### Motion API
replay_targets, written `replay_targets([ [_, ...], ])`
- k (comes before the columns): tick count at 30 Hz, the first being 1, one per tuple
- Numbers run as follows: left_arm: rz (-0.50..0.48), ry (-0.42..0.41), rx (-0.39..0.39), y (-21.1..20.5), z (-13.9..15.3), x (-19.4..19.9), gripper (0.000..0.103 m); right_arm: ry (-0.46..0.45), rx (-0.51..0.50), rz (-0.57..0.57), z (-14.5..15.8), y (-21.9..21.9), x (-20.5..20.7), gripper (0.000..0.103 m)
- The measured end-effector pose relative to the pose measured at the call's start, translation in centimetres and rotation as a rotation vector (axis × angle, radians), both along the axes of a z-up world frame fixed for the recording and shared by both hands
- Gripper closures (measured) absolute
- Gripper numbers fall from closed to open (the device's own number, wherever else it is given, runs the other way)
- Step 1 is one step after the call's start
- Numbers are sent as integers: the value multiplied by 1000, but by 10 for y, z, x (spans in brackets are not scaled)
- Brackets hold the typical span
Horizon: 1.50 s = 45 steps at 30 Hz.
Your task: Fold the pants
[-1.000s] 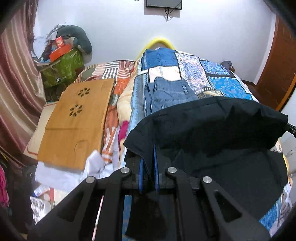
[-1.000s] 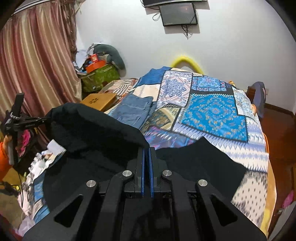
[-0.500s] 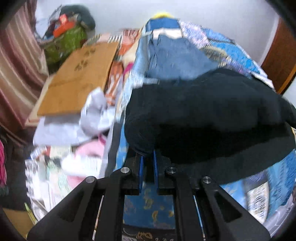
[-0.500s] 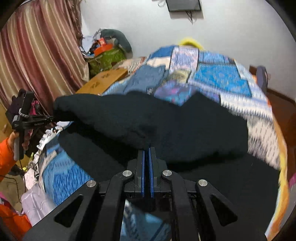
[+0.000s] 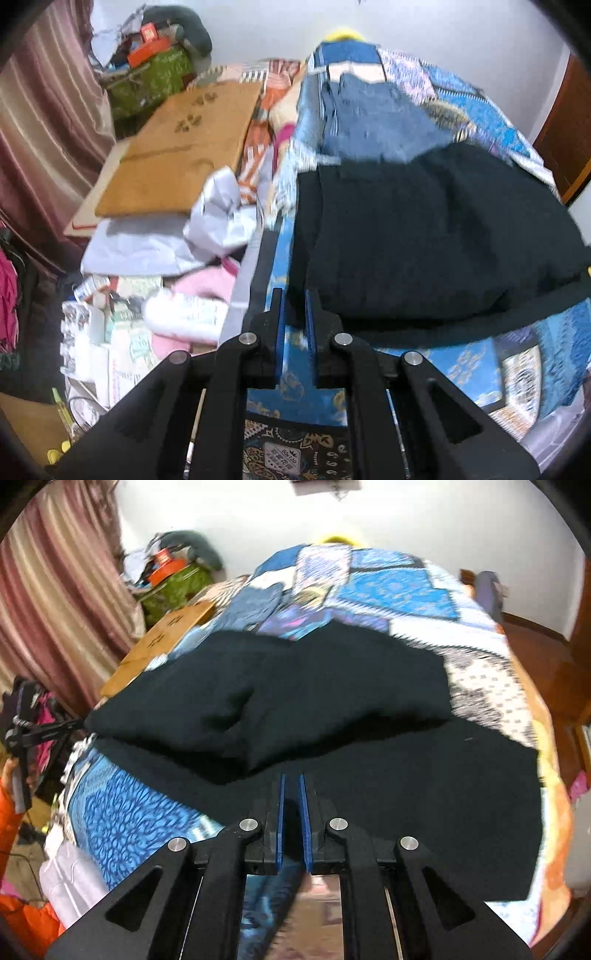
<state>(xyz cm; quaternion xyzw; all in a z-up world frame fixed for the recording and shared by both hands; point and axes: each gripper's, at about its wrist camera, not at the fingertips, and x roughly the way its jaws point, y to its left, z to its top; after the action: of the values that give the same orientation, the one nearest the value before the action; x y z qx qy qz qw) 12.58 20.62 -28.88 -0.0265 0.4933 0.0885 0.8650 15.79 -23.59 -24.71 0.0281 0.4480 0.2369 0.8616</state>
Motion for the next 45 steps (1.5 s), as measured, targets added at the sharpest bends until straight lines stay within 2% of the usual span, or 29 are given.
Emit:
replay_targets([
  [2, -4, -20, -5, -4, 14, 9, 92, -23, 13, -28, 11, -9, 9, 92],
  [5, -30, -44, -9, -15, 27, 27, 87, -70, 11, -63, 26, -15, 26, 71],
  [7, -48, -59, -6, -24, 33, 39, 76, -90, 9, -63, 32, -13, 39, 65],
  [9, -60, -73, -14, -34, 37, 55, 57, -94, -3, -56, 35, -8, 58, 58],
  [10, -62, -75, -21, -37, 38, 62, 50, -95, -3, -51, 35, -5, 66, 57],
  [11, -60, -73, -32, -41, 38, 73, 38, -93, -4, -41, 33, -2, 76, 55],
  [12, -56, -72, -36, -43, 37, 80, 32, -84, -8, -30, 31, 3, 88, 52],
  [17, -60, -37, -33, -59, 26, 122, 29, -34, -16, 1, 13, 24, 138, 52],
  [25, -123, -4, 26, -79, -2, 159, 23, 85, -47, 28, -28, 53, 210, 52],
  [31, -163, 33, 16, -86, -21, 170, 22, 226, -34, 58, -63, 61, 241, 55],
  [34, -173, 36, 12, -90, -24, 170, 22, 215, 6, 50, -64, 57, 241, 69],
  [36, -180, 35, 21, -93, -23, 168, 22, 212, 15, 37, -62, 54, 240, 87],
  [37, -184, 34, 23, -94, -22, 167, 22, 207, 7, 33, -61, 53, 241, 90],
  [40, -190, 31, 12, -97, -15, 160, 22, 157, -29, 34, -49, 49, 228, 94],
  [45, -188, 10, 18, -102, 3, 142, 20, 39, 5, -28, -4, 16, 200, 94],
])
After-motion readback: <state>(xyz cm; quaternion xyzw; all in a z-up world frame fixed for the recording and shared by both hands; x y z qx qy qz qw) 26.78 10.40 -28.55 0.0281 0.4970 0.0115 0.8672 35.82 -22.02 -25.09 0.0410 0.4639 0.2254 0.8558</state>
